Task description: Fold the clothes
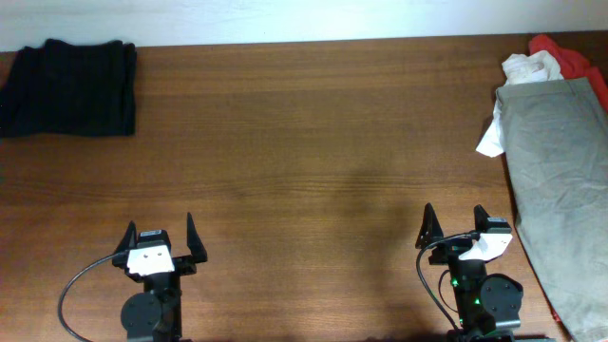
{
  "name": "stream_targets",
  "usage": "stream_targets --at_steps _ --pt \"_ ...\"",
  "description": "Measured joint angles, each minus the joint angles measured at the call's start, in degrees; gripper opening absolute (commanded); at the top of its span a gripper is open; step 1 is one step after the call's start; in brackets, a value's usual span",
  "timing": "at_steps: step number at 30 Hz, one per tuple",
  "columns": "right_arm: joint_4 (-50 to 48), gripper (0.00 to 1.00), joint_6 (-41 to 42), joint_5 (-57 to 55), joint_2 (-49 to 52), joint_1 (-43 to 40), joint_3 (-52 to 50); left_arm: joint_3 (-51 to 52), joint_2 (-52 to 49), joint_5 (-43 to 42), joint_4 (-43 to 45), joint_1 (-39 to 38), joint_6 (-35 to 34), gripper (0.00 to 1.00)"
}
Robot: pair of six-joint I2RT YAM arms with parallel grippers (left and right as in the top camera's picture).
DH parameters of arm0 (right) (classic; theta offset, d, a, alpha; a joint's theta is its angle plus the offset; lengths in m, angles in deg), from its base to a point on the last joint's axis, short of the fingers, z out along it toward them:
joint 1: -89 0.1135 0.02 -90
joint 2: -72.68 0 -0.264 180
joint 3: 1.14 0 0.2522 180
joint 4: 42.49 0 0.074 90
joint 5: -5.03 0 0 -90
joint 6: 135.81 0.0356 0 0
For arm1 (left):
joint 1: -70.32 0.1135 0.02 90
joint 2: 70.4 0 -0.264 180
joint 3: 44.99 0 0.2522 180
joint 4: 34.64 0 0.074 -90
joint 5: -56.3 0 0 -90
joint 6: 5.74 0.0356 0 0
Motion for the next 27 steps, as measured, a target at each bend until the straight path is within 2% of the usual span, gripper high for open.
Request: stream_targets --at_steps 27 --pt "0.00 0.99 0.00 0.00 0.00 0.00 0.02 0.00 0.00 -0.02 -0.02 0.00 0.02 0.99"
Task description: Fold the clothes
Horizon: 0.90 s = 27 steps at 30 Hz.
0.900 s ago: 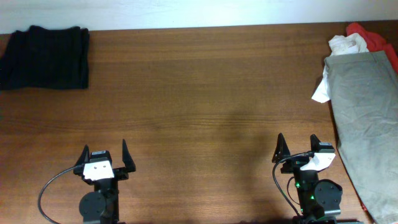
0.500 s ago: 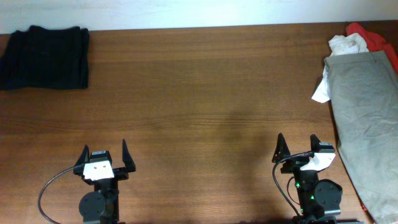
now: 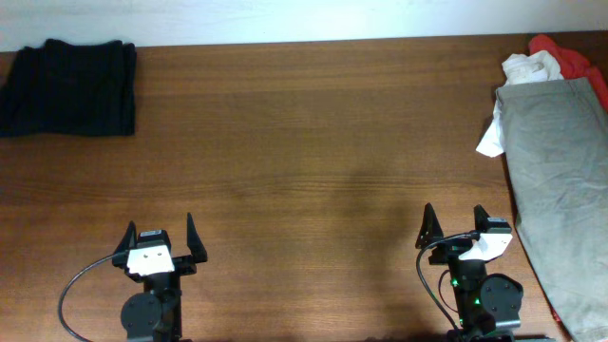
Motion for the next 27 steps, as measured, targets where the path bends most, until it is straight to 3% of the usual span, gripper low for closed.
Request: stream_targets --at_steps 10,15,16,21,27 --pt "-0.04 0.99 2.01 0.44 0.00 0.00 0.00 0.00 0.00 0.02 0.00 0.00 -0.02 0.99" --pt "-0.39 0.99 11.74 6.32 0.00 0.00 -0.02 0.00 0.00 0.02 0.00 0.00 0.00 0.99" --pt "-0.94 0.99 17.62 11.41 0.00 0.00 -0.02 0.00 0.00 0.02 0.00 0.00 -0.02 0.99" --pt "-1.66 0.99 27.71 22.01 0.00 0.00 -0.02 0.00 0.00 0.02 0.02 0.00 -0.02 0.99" --pt "-1.97 0.98 32.30 28.20 0.00 0.00 -0.02 0.00 0.00 0.02 0.00 0.00 -0.02 0.99"
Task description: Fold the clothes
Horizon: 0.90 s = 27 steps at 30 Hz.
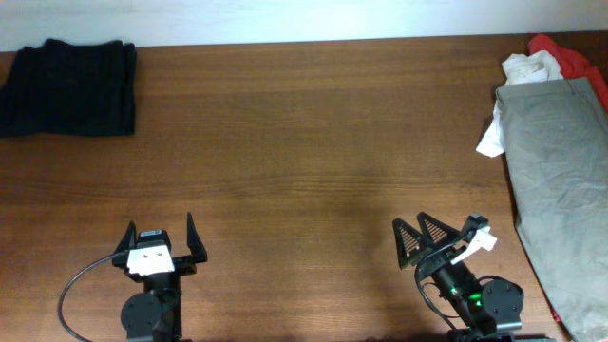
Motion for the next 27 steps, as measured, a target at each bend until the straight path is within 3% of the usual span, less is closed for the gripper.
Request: stream_targets --at_steps 8,14,20,22,27 --pt "-3.85 0.98 -1.38 0.79 0.17 0.00 2.29 0.00 0.00 0.00 0.00 0.00 0.02 0.99" --pt "-1.81 0.98 -9.31 -8.09 9.33 0.00 16.37 0.02 0.07 -0.02 -0.02 0.00 0.00 0.99" --pt "7.63 0.99 -20.11 -20.96 36.52 0.00 37.62 0.04 0.17 -0.02 0.02 0.00 0.02 0.99" --pt "13.40 0.99 -23.32 -26.80 50.49 0.00 49.13 0.04 0.20 -0.04 0.07 0.00 0.02 0.99" --pt "26.38 0.99 -30.27 -36.06 74.10 -0.02 72.65 0.04 0.26 -0.04 -0.02 0.00 0.02 0.99"
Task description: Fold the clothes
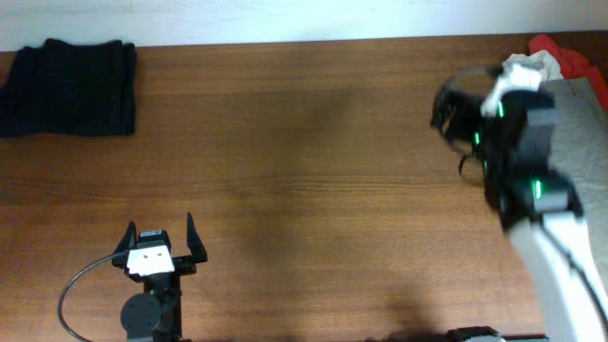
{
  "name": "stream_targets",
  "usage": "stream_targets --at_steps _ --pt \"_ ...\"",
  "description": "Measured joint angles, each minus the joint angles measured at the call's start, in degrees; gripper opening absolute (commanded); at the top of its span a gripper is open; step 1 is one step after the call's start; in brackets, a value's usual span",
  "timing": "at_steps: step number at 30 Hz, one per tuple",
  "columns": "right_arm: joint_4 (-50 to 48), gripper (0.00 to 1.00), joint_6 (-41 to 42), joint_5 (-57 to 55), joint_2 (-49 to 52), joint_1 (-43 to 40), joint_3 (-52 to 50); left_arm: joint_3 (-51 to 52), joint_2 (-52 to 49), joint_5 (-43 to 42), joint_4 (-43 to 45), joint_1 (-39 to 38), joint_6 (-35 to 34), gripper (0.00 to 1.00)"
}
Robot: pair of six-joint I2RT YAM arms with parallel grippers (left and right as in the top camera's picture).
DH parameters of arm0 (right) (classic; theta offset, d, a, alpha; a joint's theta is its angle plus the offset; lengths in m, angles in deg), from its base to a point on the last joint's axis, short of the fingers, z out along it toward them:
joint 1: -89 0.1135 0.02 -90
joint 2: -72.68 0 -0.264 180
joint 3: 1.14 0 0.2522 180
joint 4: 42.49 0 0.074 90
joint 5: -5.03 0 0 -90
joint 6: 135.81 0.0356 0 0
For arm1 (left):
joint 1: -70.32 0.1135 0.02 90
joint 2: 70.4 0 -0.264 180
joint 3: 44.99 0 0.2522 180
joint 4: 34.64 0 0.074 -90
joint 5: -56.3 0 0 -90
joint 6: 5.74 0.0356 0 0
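Note:
A pile of clothes lies at the table's far right: grey trousers (pixel 589 133), a white garment (pixel 532 65) and a red one (pixel 573 59). My right arm reaches up over this pile and hides most of the trousers. Its gripper (pixel 446 103) is blurred at the trousers' left edge, and whether its fingers are open or shut does not show. My left gripper (pixel 160 224) rests open near the front edge at the left, holding nothing. A folded black garment (pixel 68 85) lies at the far left corner.
The brown wooden table (pixel 304 171) fills the view, with a white wall strip along its far edge. The left arm's base and cable sit at the front left.
The right arm has moved from its place at the front right edge up to the far right, over the clothes pile. The left arm and the black garment have not moved.
Both grippers first rested open at the front edge, with the pile untouched at the right. Then the right gripper had turned leftward at its resting spot, still open. Now it is far out over the grey trousers.

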Motion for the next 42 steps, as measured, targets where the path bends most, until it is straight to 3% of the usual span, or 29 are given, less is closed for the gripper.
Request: stream_targets --at_steps 4,17,23,27,42 --pt "4.96 0.99 -6.10 -6.80 13.14 0.00 13.75 0.00 0.00 0.00 0.04 0.00 0.00 0.99" --pt "-2.69 0.99 -16.83 -18.36 39.89 -8.66 18.51 0.00 0.02 0.00 0.02 0.00 0.00 0.99" --pt "-0.17 1.00 -19.45 -18.78 52.26 -13.75 26.62 0.00 0.02 0.00 0.02 0.00 0.00 0.99" --pt "0.61 0.99 -21.11 -18.53 56.43 -15.04 33.09 0.00 0.02 -0.02 0.02 0.00 0.00 0.99" --pt "-0.68 0.99 -24.04 -15.43 61.07 -16.70 34.47 0.00 0.02 0.00 0.02 0.00 0.00 0.99"
